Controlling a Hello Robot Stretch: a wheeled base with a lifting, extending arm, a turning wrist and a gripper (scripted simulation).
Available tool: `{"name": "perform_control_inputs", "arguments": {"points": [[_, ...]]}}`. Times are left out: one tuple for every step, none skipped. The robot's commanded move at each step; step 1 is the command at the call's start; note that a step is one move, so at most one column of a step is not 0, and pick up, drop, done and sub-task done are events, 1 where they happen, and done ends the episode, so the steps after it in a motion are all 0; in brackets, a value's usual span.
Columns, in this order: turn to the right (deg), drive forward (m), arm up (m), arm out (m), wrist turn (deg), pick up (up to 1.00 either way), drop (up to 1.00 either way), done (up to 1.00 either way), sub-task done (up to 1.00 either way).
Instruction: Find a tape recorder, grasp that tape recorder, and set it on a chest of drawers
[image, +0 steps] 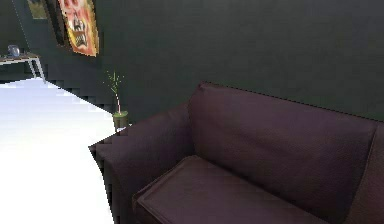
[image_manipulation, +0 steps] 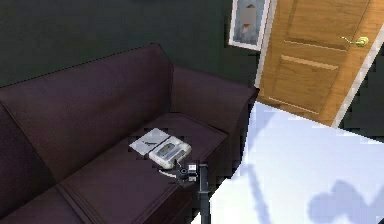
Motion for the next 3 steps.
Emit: {"name": "perform_control_inputs", "arguments": {"points": [[0.0, 0.0, 0.0, 0.0, 0.0, 1.0, 0.0, 0.0, 0.0], [0.0, 0.0, 0.1, 0.0, 0.0, 0.0, 0.0, 0.0, 0.0], [0.0, 0.0, 0.46, 0.0, 0.0, 0.0, 0.0, 0.0, 0.0]]}}
